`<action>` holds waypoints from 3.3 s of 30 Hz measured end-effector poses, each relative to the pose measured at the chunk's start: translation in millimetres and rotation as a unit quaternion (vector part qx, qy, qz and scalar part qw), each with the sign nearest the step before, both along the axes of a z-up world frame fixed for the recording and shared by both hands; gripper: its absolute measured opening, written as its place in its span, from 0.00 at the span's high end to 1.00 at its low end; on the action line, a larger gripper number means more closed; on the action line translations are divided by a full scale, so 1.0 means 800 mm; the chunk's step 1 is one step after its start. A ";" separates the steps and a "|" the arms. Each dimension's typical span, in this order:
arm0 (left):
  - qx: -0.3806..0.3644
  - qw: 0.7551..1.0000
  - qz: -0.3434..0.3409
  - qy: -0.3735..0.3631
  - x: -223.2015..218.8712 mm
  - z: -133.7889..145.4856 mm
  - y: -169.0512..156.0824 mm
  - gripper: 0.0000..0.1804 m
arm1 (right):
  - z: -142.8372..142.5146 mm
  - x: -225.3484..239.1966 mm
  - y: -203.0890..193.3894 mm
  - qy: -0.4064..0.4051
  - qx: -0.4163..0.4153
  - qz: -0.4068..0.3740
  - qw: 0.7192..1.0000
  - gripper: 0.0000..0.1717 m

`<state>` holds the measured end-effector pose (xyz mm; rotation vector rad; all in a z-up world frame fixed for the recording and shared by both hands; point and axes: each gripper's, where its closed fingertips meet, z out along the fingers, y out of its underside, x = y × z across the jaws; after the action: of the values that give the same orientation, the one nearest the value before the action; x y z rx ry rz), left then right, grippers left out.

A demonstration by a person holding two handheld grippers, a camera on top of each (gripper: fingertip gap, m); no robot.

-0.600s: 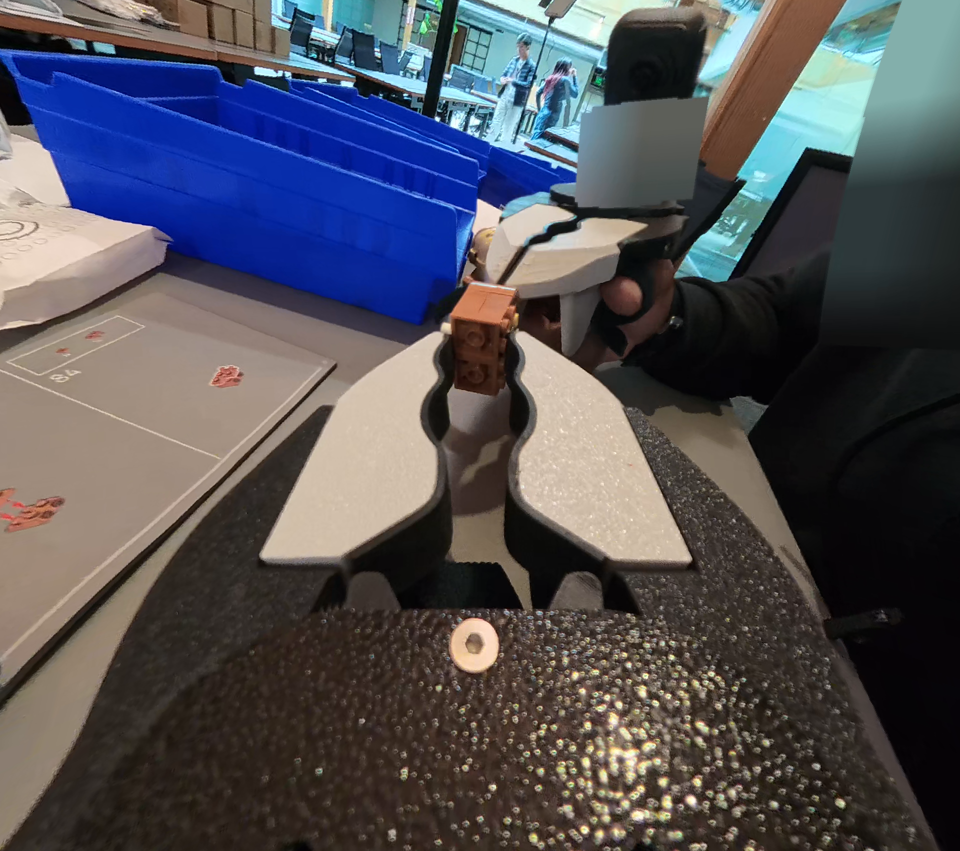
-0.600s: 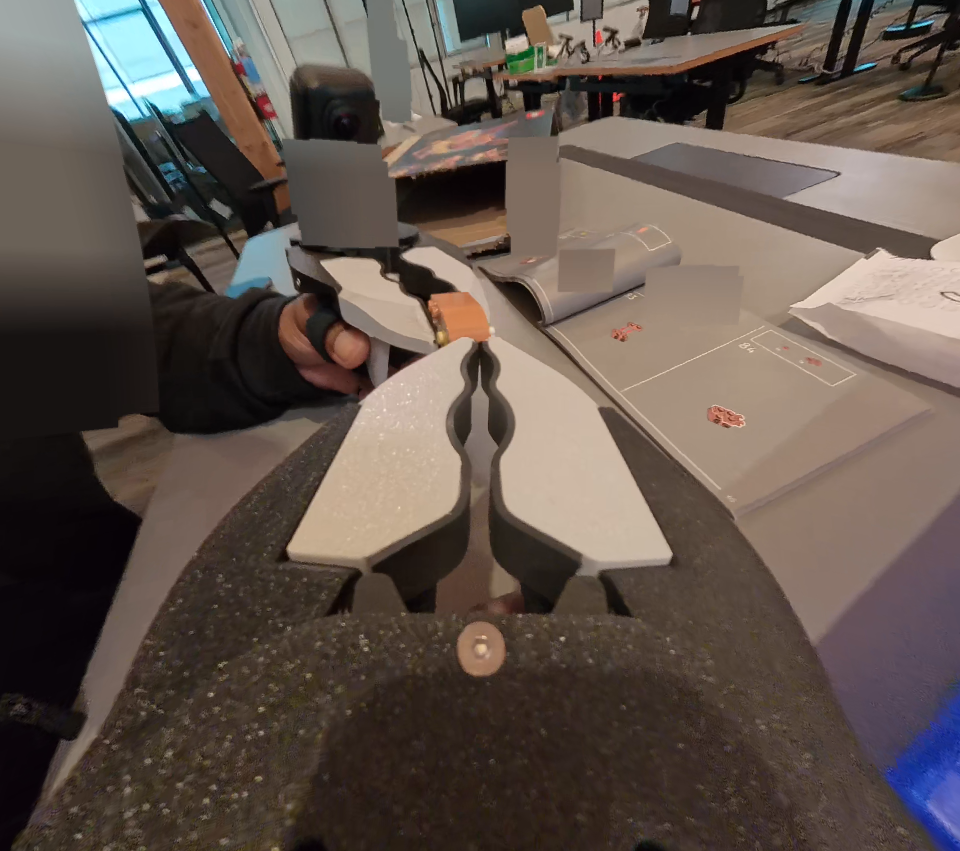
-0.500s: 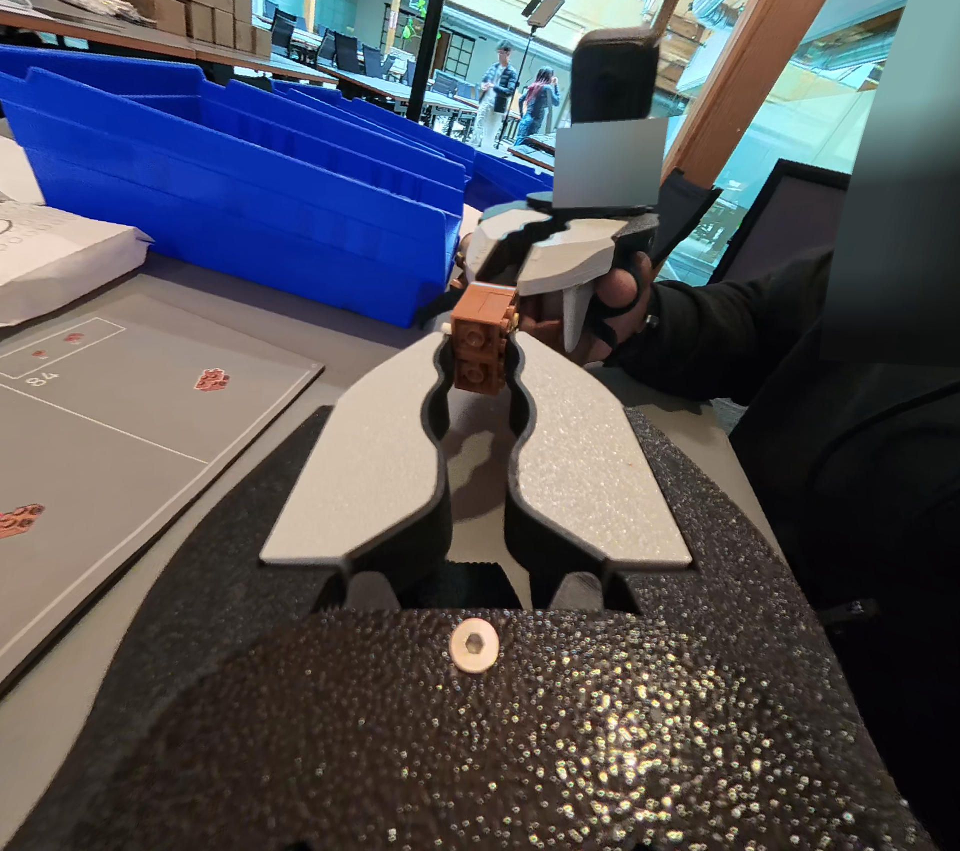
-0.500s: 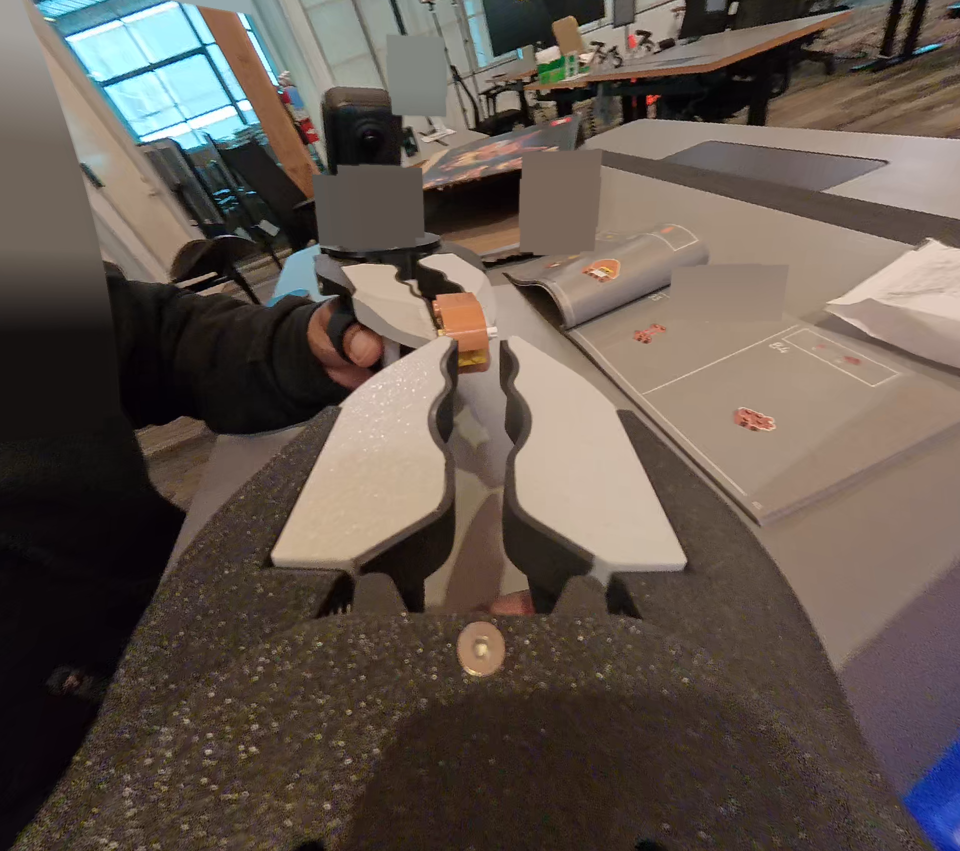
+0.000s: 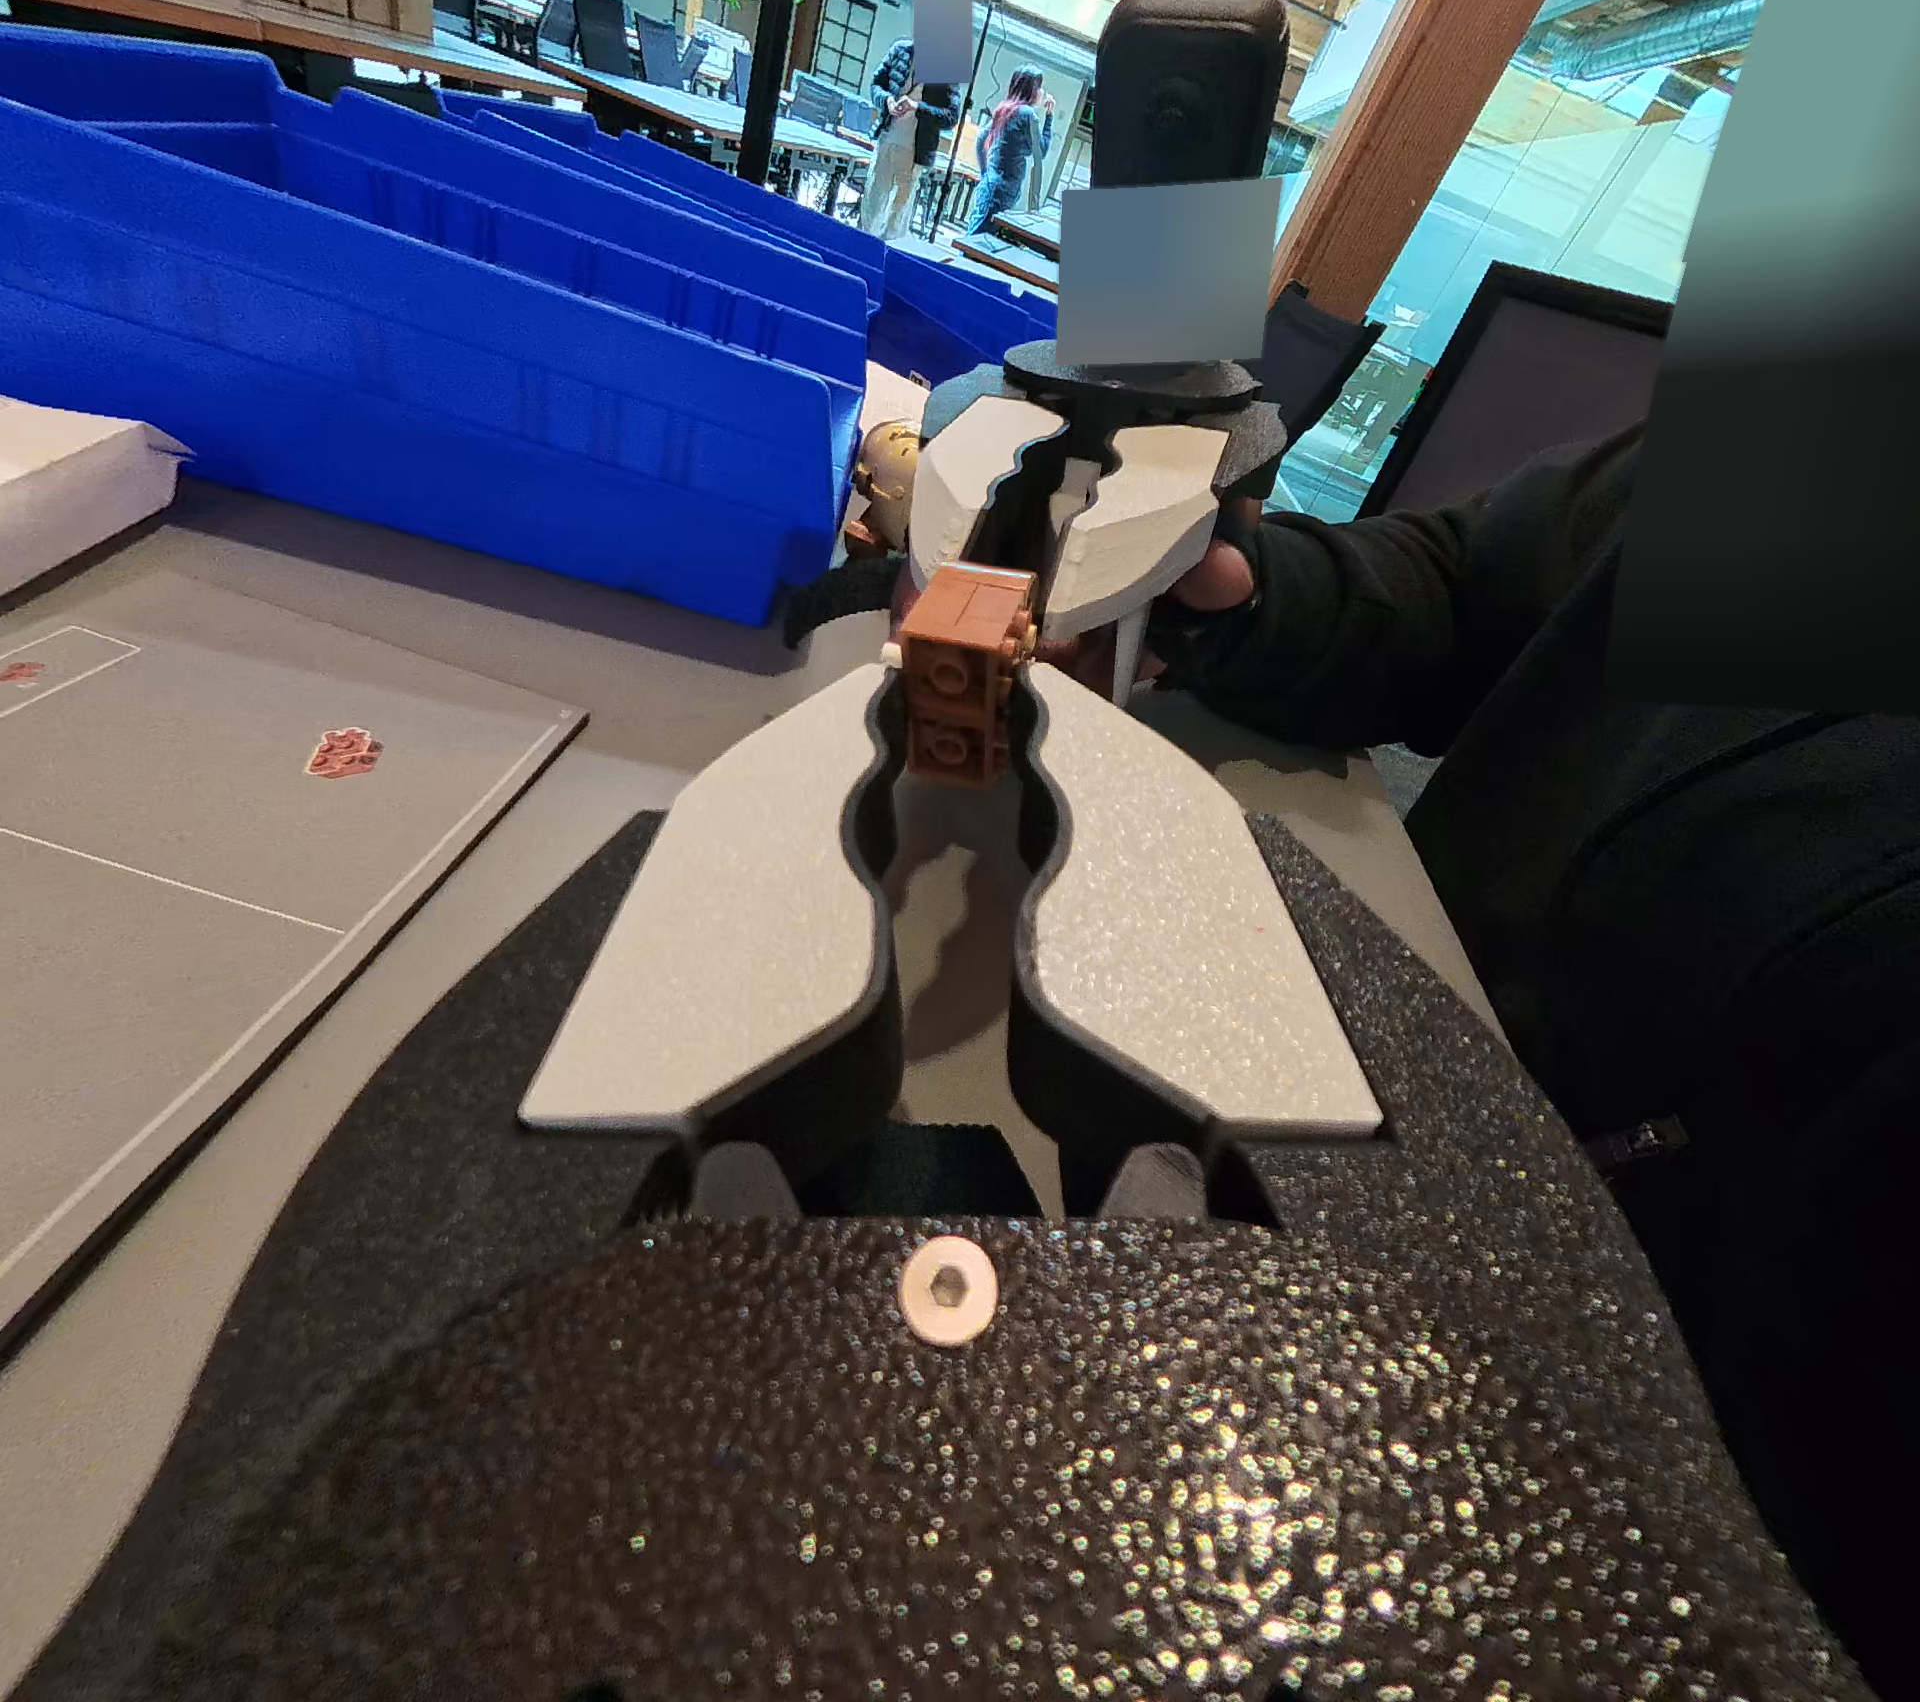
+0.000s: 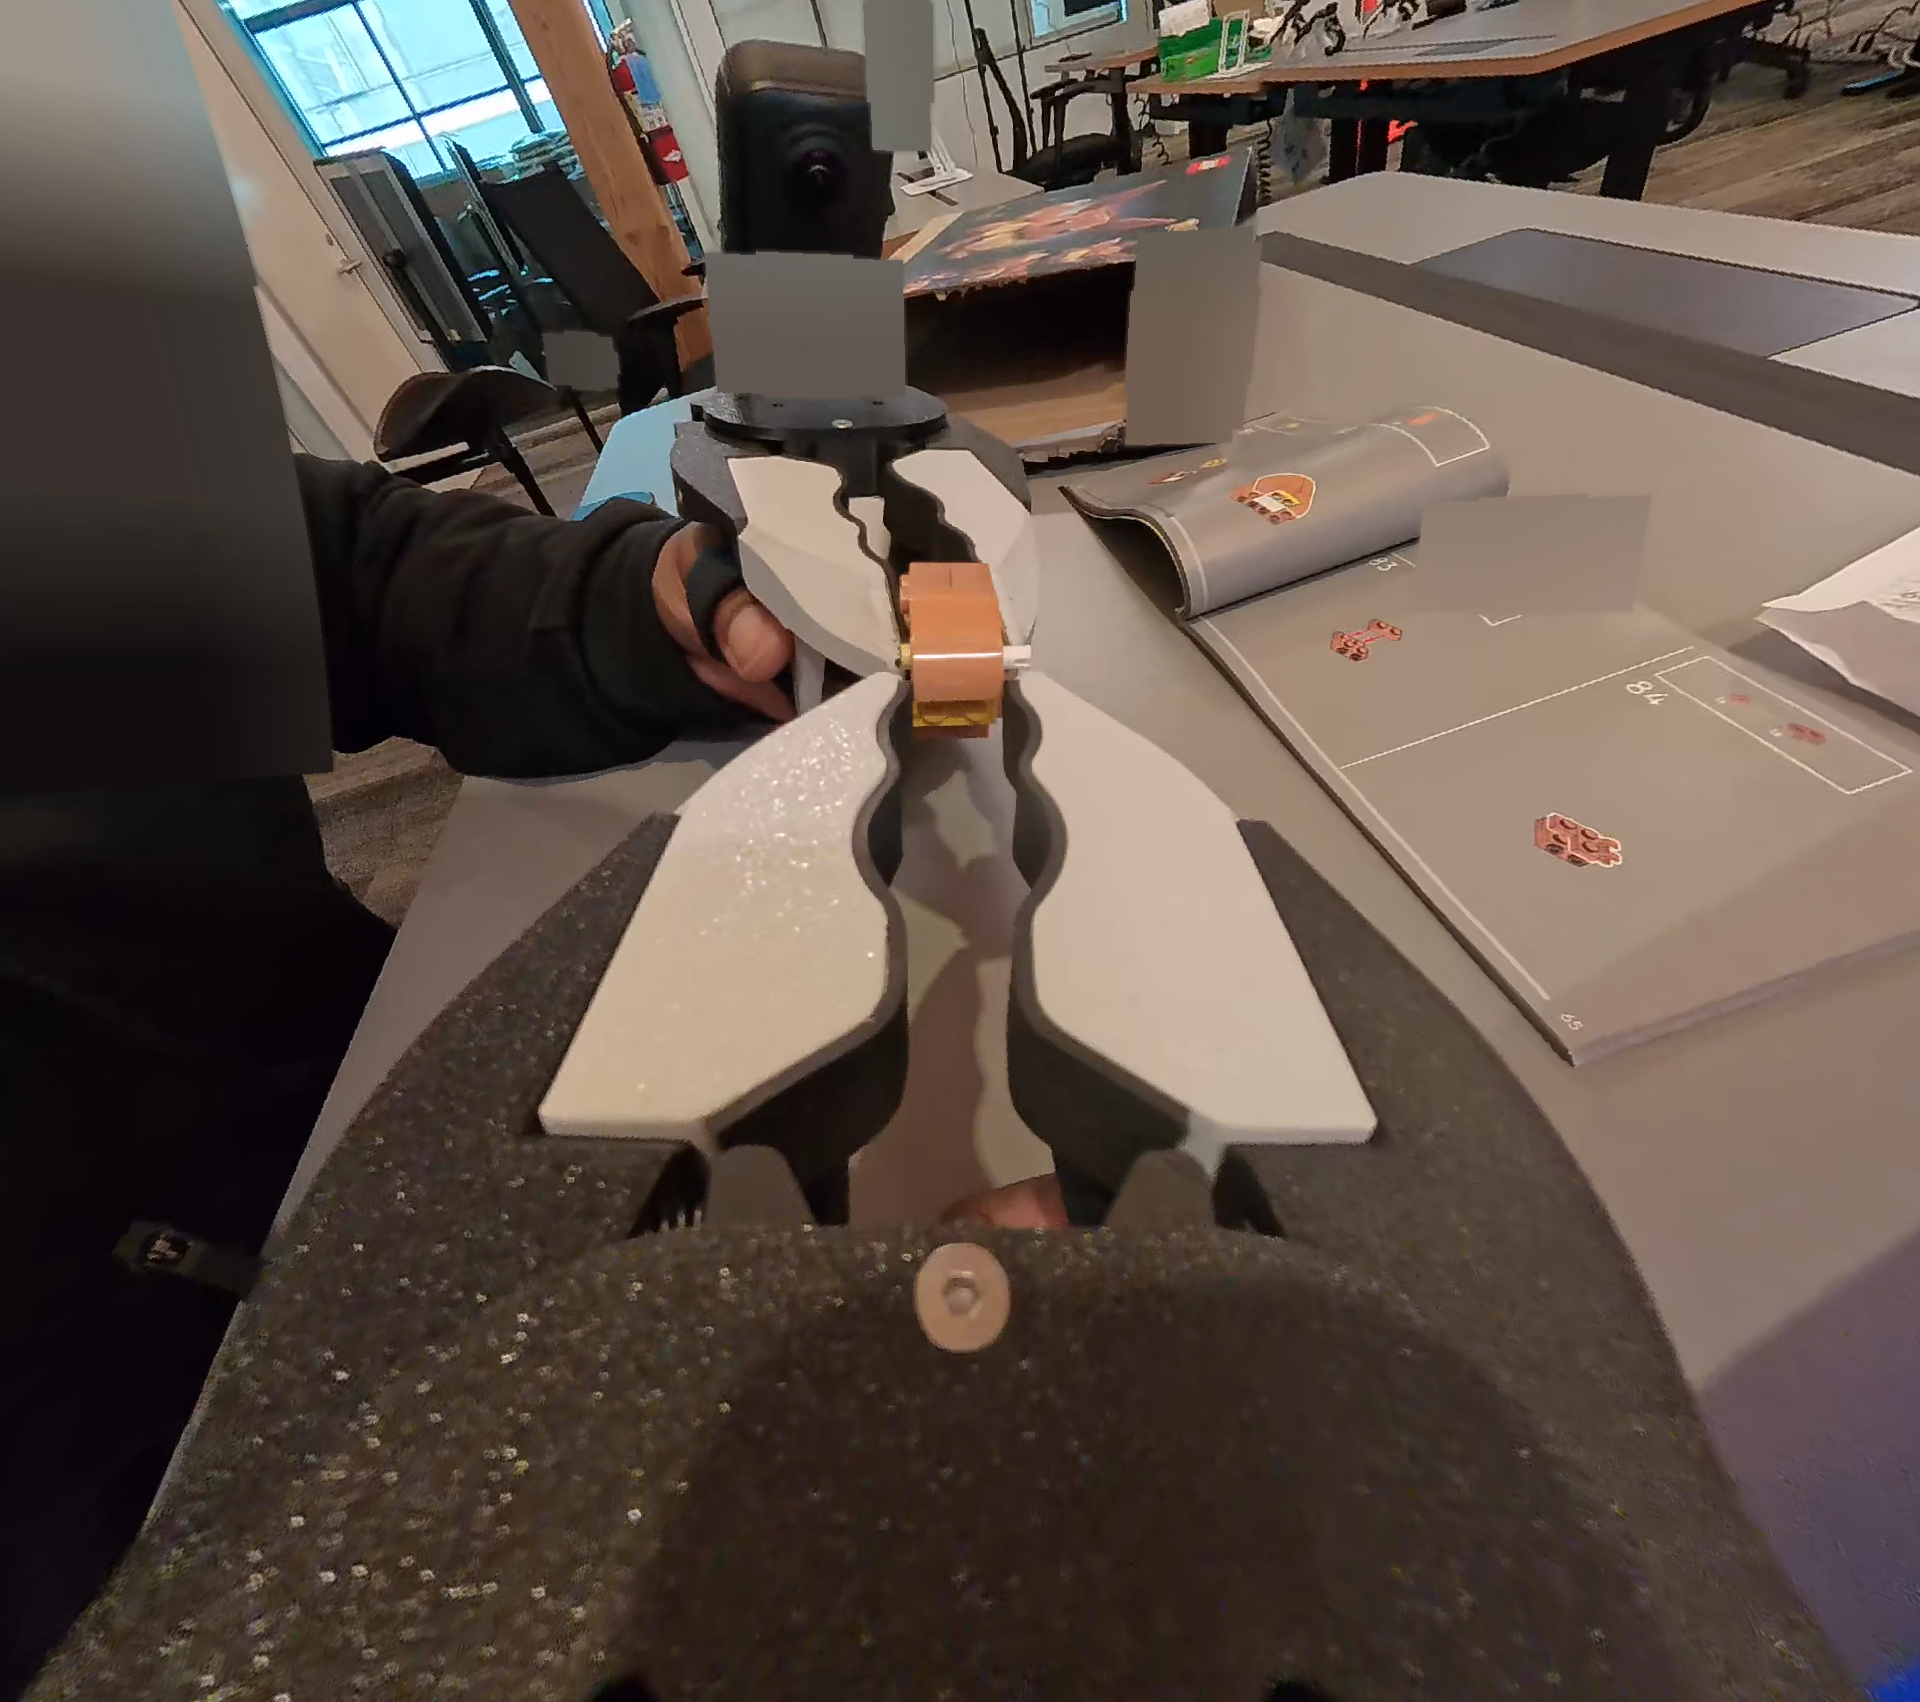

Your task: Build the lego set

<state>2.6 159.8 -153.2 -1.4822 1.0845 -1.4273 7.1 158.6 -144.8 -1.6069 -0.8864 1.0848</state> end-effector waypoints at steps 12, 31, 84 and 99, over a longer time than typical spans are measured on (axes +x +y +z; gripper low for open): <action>0.015 0.998 0.061 0.032 0.001 -0.009 0.012 0.90 | -0.015 0.000 0.013 -0.035 -0.011 -0.056 0.998 0.91; 0.134 0.961 0.230 0.070 -0.003 -0.007 0.039 0.90 | -0.002 -0.002 0.028 -0.012 0.059 -0.165 0.984 0.88; 0.009 0.982 0.173 0.081 -0.014 -0.024 0.050 0.90 | -0.055 -0.017 0.014 -0.155 0.063 -0.122 0.978 1.00; -0.237 0.965 -0.042 -0.103 -0.010 0.020 0.011 0.90 | -0.006 -0.012 0.001 -0.069 0.214 -0.061 0.972 0.76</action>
<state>-5.6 168.5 -137.2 -1.5739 0.7118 -1.9501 -2.4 159.7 -149.8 -1.3626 -1.0203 0.6450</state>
